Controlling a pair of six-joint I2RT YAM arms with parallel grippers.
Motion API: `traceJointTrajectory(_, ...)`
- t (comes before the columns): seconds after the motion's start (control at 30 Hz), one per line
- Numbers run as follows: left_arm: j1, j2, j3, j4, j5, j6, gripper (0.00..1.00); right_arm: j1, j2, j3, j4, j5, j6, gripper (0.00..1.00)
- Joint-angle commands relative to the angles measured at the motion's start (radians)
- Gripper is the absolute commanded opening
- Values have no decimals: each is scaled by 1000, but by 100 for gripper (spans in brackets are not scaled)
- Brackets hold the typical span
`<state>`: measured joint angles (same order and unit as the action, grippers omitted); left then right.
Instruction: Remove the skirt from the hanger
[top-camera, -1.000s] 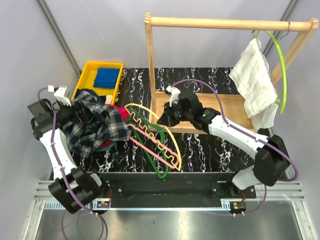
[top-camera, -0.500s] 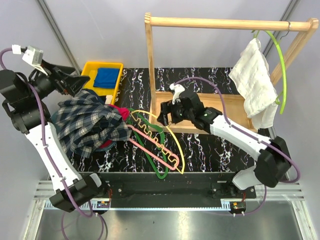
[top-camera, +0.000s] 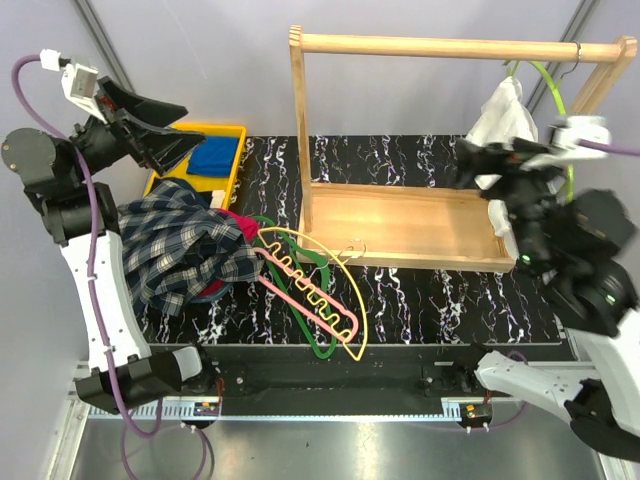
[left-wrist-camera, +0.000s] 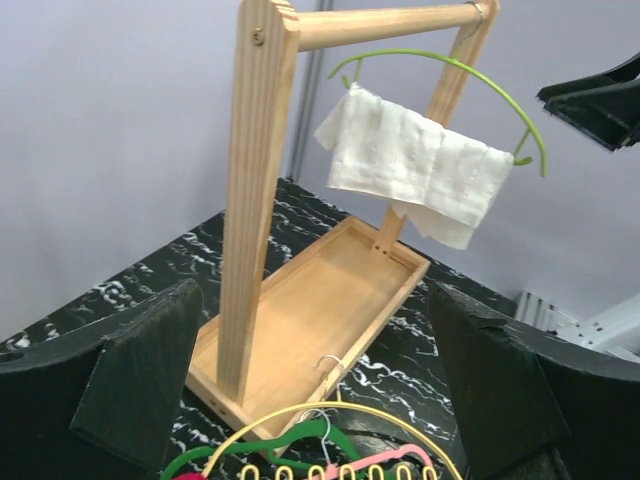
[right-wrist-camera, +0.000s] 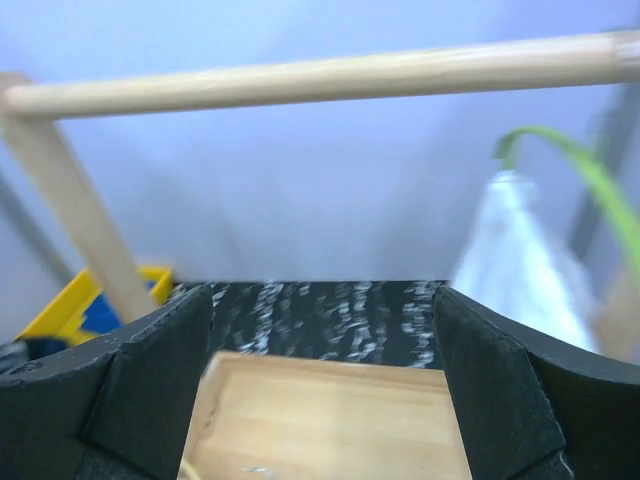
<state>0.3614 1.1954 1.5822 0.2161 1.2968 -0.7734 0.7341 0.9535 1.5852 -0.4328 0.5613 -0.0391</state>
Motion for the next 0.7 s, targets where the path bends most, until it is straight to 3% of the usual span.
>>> traceJointTrajectory(0.0,-64,7,18,109,-1,-66,99,5,-47,-17,-46,294,-178,96)
traceJointTrajectory(0.17,-78,12,10,115,7,-82,99,5,-94,-53,17,391,-278,95)
traceJointTrajectory(0.3,-76,0,-2,91,41,-28,99,7,-107,-79,203,481,-442,94)
traceJointTrajectory(0.43,-75,-17,-5,-91,56,130,99,5,15,19,305,557,-516,94)
traceJointTrajectory(0.47,-67,-22,-14,-99,56,160,99,1,48,36,328,565,-544,95)
traceJointTrajectory(0.57,-44,-26,-45,-81,61,148,99,-42,135,84,612,562,-709,96)
traceJointTrajectory(0.67,-9,-28,-68,-8,85,94,99,-165,183,174,580,474,-697,96)
